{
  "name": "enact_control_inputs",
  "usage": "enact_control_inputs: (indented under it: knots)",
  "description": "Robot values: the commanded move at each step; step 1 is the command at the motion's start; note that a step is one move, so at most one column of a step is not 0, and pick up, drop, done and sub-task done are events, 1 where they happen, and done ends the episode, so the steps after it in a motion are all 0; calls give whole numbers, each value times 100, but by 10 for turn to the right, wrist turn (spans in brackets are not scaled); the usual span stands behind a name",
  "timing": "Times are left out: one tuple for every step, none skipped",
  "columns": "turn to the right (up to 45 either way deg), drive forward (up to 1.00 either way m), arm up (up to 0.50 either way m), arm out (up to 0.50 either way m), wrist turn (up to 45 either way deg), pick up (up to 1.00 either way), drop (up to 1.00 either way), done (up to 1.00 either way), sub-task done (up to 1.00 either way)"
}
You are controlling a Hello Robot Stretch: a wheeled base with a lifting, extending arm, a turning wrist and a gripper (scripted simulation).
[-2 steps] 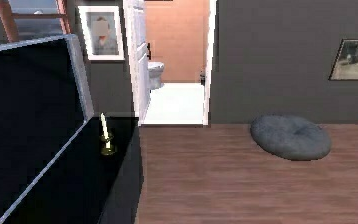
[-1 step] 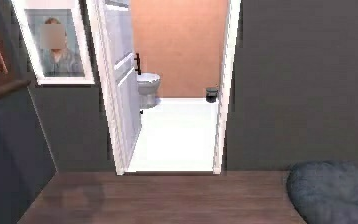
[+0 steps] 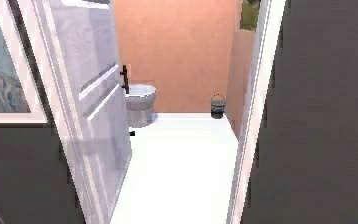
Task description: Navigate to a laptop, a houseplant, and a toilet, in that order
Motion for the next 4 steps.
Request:
enact_control_inputs:
  knots:
    - [0, 100, 0, 0, 0, 0, 0, 0, 0]
    - [-30, 0, 0, 0, 0, 0, 0, 0, 0]
    - [0, 85, 0, 0, 0, 0, 0, 0, 0]
    - [-270, 0, 0, 0, 0, 0, 0, 0, 0]
